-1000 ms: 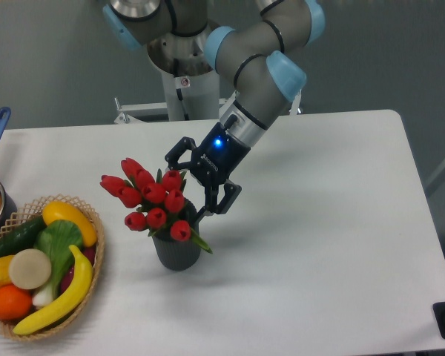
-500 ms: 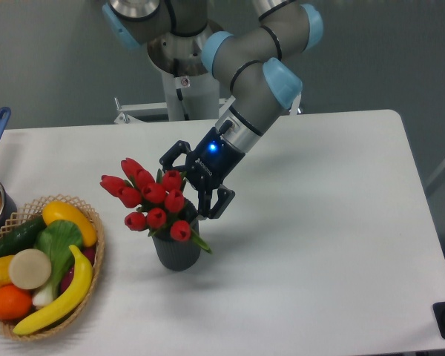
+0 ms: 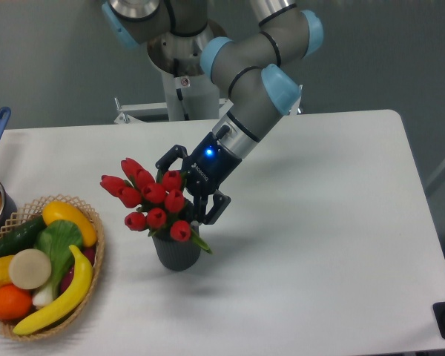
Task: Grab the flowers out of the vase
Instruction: 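Close the gripper around the tulip stems just below the blooms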
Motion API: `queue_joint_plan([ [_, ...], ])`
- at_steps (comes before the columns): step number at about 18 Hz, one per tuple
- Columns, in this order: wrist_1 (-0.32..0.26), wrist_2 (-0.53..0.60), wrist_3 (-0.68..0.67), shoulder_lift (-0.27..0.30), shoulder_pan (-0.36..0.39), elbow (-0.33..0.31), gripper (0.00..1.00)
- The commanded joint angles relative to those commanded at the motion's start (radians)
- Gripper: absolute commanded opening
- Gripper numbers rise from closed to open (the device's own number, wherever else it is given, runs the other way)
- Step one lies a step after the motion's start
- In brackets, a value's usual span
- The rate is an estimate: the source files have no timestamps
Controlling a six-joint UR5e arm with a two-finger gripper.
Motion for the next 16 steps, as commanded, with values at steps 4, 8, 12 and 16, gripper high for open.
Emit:
queue_joint_plan([
  [4,0.0,0.0,0.0,0.0,-0.002,0.0,0.74],
  [8,0.0,0.0,0.0,0.0,0.0,0.003,0.54],
  [12,0.0,0.0,-0.002,0.0,0.002,0.011,0.49],
  [16,0.0,-0.005,-0.002,0.0,0.005,0.014,0.48],
])
